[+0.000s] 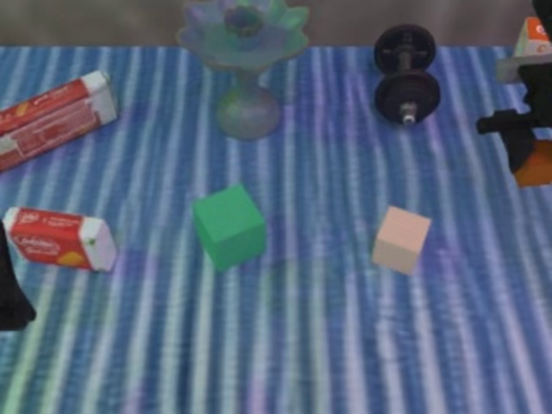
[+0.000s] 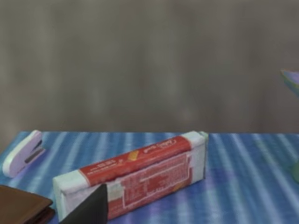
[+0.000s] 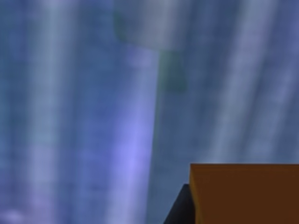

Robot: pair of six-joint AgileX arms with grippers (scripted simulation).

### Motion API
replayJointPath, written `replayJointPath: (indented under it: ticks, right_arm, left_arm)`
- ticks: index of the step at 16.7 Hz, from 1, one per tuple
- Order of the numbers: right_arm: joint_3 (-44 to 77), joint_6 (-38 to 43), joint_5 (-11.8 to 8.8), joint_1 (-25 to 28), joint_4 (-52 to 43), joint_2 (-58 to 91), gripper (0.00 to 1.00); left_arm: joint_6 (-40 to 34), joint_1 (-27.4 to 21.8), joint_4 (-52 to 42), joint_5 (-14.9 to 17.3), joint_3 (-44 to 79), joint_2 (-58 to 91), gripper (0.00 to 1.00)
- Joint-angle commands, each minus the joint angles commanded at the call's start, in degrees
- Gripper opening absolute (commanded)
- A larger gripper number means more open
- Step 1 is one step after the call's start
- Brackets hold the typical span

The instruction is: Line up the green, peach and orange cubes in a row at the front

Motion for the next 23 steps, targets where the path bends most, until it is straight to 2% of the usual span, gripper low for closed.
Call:
replayJointPath:
  ticks: [3, 6, 9, 15, 18, 23]
  right_arm:
    - [-0.2, 0.22, -0.02, -0.18, 0.16, 0.12, 0.0]
    - [-3.07, 4.17, 0.08, 3.42, 0.81, -2.09, 0.0]
    - [-9.25, 12.57, 0.29, 10.47, 2.14, -6.67, 0.0]
    - [-25.17, 34.05, 0.68, 27.86, 5.45, -18.31, 0.0]
    - [-30.89, 40.87, 0.95, 34.15, 7.09, -23.14, 0.0]
    - [-32.38, 42.39, 1.04, 35.67, 7.58, -24.5, 0.0]
  left_arm:
    - [0.0, 0.0, 0.0, 0.0, 0.0, 0.0, 1.0]
    - [0.0, 0.0, 0.0, 0.0, 0.0, 0.0, 1.0]
    - [0.0, 0.0, 0.0, 0.0, 0.0, 0.0, 1.0]
    - [0.0, 0.0, 0.0, 0.0, 0.0, 0.0, 1.0]
    - [0.0, 0.0, 0.0, 0.0, 0.0, 0.0, 1.0]
    - [0.0, 0.0, 0.0, 0.0, 0.0, 0.0, 1.0]
